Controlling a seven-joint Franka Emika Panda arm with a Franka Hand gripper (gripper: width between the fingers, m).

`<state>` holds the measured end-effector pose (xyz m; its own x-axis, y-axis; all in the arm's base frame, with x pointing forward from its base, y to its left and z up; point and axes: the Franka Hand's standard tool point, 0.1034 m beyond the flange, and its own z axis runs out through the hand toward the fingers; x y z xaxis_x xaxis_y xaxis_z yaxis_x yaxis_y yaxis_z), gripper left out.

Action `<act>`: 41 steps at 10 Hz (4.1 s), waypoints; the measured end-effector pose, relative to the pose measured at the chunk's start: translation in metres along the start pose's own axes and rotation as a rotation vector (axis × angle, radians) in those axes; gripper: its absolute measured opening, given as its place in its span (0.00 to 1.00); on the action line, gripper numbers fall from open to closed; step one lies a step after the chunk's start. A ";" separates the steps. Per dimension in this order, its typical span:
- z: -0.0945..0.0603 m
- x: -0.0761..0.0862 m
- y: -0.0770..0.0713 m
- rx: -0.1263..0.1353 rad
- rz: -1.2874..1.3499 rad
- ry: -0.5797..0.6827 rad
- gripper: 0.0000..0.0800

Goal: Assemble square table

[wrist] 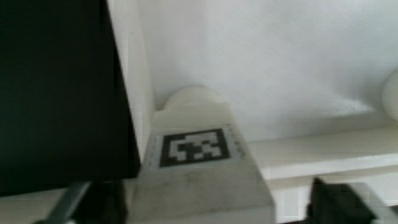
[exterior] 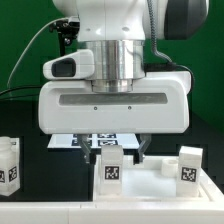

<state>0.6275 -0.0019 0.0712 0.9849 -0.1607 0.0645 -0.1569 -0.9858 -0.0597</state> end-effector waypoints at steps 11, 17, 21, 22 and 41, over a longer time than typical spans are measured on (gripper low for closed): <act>-0.001 0.004 -0.002 0.084 1.372 0.002 0.36; 0.000 0.004 -0.001 0.114 1.838 -0.040 0.36; 0.001 0.003 0.001 0.108 1.877 -0.040 0.58; 0.001 0.003 0.001 0.109 1.872 -0.040 0.58; -0.034 -0.035 -0.037 0.132 1.592 -0.068 0.81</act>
Offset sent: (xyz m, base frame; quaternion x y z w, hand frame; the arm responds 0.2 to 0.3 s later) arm 0.0026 -0.0114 0.0155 -0.0626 0.0711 0.2863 0.9534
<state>0.5967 0.0385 0.1049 -0.1673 -0.9680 -0.1869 -0.9768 0.1884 -0.1019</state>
